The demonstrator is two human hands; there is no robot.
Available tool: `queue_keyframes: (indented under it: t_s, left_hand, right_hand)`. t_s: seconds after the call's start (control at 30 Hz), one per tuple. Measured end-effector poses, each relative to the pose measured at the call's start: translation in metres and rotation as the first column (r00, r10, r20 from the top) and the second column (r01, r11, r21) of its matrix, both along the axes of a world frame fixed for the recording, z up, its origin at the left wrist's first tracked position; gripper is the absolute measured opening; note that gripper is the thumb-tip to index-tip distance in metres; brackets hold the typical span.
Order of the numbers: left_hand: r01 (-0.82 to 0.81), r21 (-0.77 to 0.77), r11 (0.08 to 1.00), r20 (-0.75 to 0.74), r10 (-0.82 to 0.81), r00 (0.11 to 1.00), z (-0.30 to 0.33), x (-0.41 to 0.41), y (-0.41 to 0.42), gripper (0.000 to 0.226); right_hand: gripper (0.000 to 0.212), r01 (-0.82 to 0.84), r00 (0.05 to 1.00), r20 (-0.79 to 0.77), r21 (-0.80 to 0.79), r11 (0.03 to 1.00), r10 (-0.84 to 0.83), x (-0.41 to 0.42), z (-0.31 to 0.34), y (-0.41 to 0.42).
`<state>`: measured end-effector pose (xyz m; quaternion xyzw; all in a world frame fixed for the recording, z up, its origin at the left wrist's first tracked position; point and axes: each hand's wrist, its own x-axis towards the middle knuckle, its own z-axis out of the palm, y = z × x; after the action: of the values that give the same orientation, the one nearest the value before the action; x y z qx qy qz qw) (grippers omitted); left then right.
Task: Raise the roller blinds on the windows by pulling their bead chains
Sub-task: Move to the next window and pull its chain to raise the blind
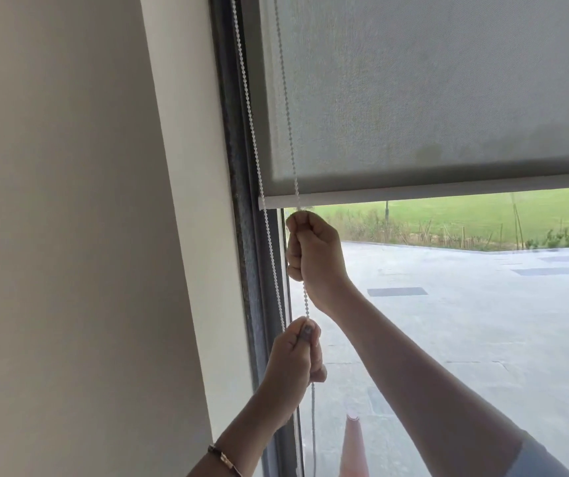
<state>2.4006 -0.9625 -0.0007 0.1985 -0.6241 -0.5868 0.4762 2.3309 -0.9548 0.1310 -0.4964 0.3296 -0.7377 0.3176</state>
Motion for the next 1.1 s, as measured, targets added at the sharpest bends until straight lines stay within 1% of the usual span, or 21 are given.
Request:
queue_keyframes:
  t_s: [0.3, 0.43, 0.67, 0.8, 0.93, 1.1]
  left_hand:
    - [0.02, 0.012, 1.0, 0.007, -0.02, 1.0, -0.004, -0.007, 0.002, 0.047]
    - [0.019, -0.001, 1.0, 0.008, -0.019, 1.0, -0.003, -0.009, 0.007, 0.048]
    - [0.009, -0.004, 1.0, 0.036, -0.009, 0.999, -0.011, -0.007, 0.01, 0.047]
    - [-0.003, -0.001, 1.0, 0.055, 0.003, 0.999, -0.012, -0.007, 0.013, 0.046]
    - [-0.001, -0.012, 1.0, 0.057, 0.002, 0.998, -0.012, -0.008, 0.015, 0.051]
    - [-0.009, -0.006, 1.0, 0.061, 0.009, 0.998, -0.012, -0.01, 0.018, 0.049]
  right_hand:
    - [0.039, 0.01, 1.0, 0.018, -0.027, 1.0, -0.009, -0.008, -0.006, 0.006]
    - [0.038, 0.01, 1.0, 0.025, -0.039, 0.999, -0.009, -0.007, -0.005, 0.009]
    - [0.036, 0.0, 0.999, 0.054, -0.015, 1.0, 0.001, -0.006, -0.013, 0.015]
    - [0.038, 0.008, 0.999, 0.05, -0.007, 1.0, -0.008, -0.006, -0.014, 0.017]
    - [0.038, 0.017, 0.999, 0.046, -0.008, 1.0, -0.016, -0.007, -0.014, 0.02]
    - [0.037, 0.023, 0.999, 0.049, -0.005, 1.0, -0.023, -0.007, -0.014, 0.024]
